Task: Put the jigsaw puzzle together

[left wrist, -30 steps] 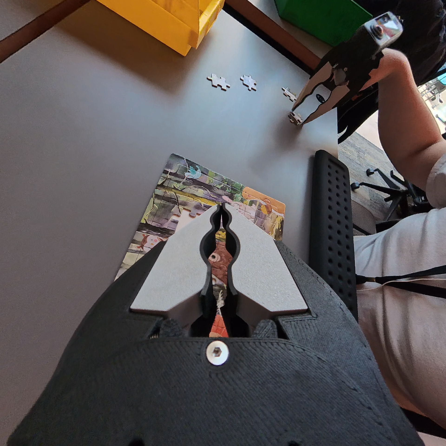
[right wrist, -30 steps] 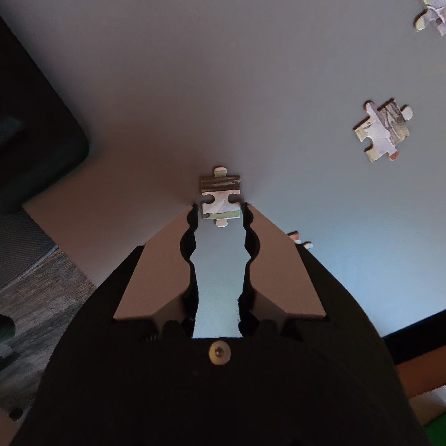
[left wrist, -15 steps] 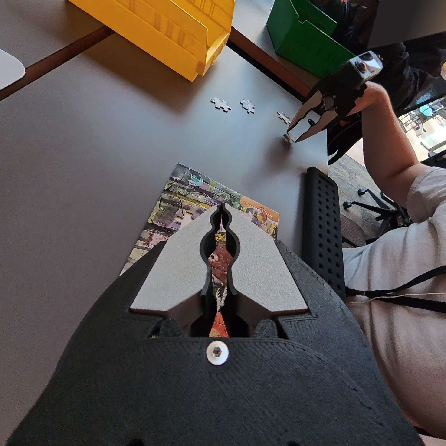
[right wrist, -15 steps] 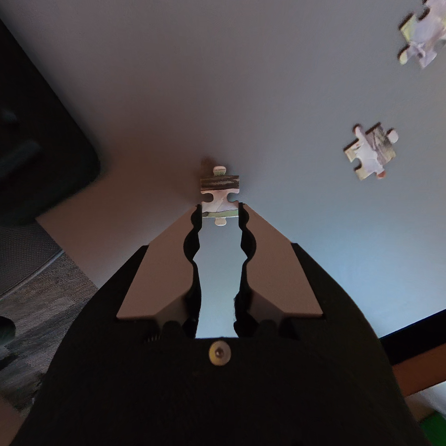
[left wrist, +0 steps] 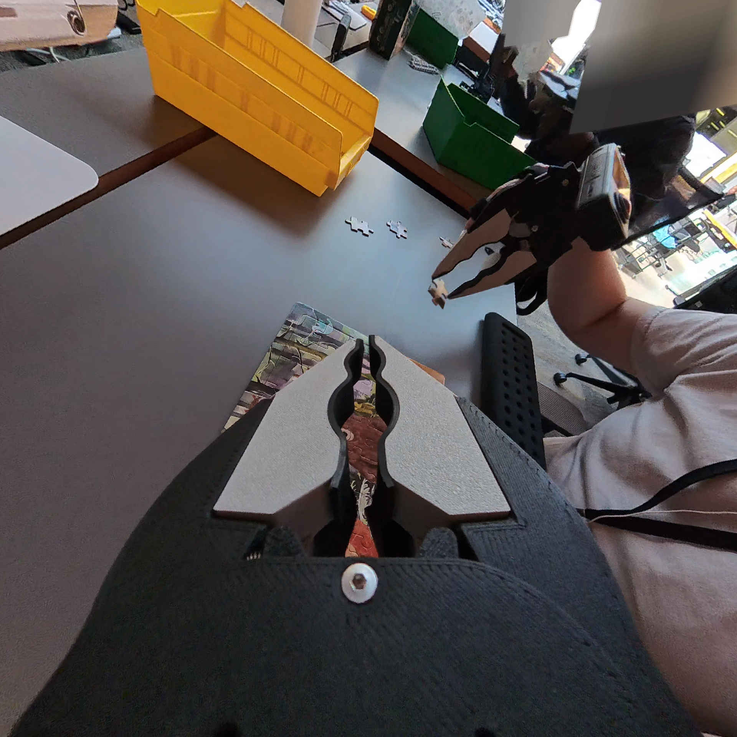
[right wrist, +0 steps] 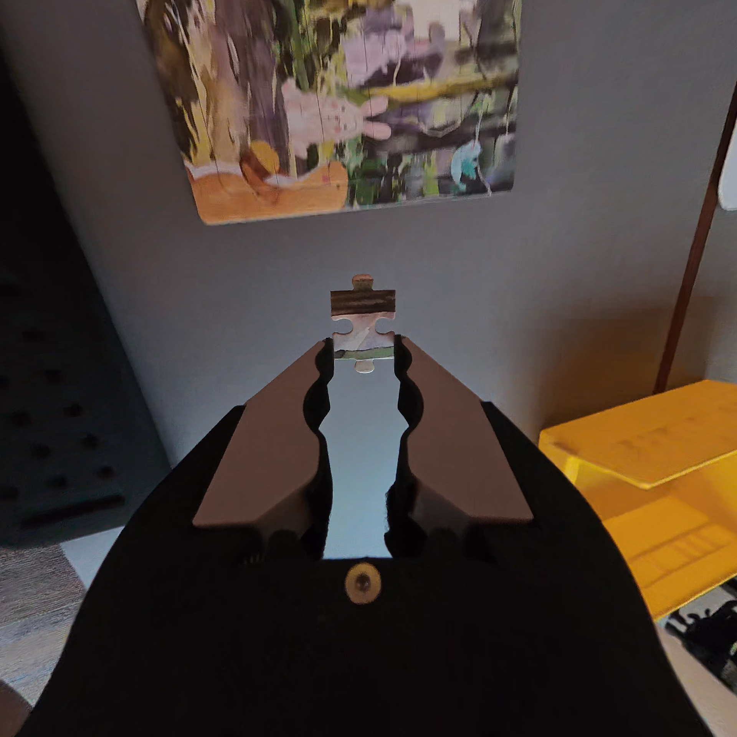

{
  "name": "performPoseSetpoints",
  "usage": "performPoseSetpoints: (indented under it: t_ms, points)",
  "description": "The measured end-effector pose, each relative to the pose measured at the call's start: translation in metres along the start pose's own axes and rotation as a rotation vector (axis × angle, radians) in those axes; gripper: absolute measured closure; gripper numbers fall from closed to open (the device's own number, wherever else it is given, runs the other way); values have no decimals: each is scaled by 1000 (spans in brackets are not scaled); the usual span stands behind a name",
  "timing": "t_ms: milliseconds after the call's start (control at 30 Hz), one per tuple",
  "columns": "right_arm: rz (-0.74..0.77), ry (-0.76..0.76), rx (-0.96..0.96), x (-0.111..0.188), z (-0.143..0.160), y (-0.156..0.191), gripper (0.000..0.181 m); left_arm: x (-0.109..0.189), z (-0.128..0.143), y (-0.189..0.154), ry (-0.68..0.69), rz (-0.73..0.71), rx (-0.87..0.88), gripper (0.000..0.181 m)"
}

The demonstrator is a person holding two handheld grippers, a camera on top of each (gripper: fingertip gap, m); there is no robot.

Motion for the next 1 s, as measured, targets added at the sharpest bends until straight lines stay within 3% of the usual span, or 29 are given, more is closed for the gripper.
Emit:
performPoseSetpoints:
  t_ms: [233,400,733,1000]
  points:
    - [2,-114,116,-7,-95,3,152,13,-8,-4,-54,9,-7,181]
    - [-4,-154,156,-17,-145,8,152,22,-10,-5,-81,13,-4,181]
    - [-42,-92,185,-39,-187,3,152,33,-10,1,-104,-7,11,181]
    - [-92,-55,120,-55,-198,-14,152,53,-11,7,-169,-23,35,181]
Point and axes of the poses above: each gripper's, where its closed fingertips meet, x back along the fingers, z out of its underside, y = z × x across the jaws, the point moved 4 cm from there along x, back along the fingers, and after that the axes turned 6 degrees about -x, right-handed, at the moved point
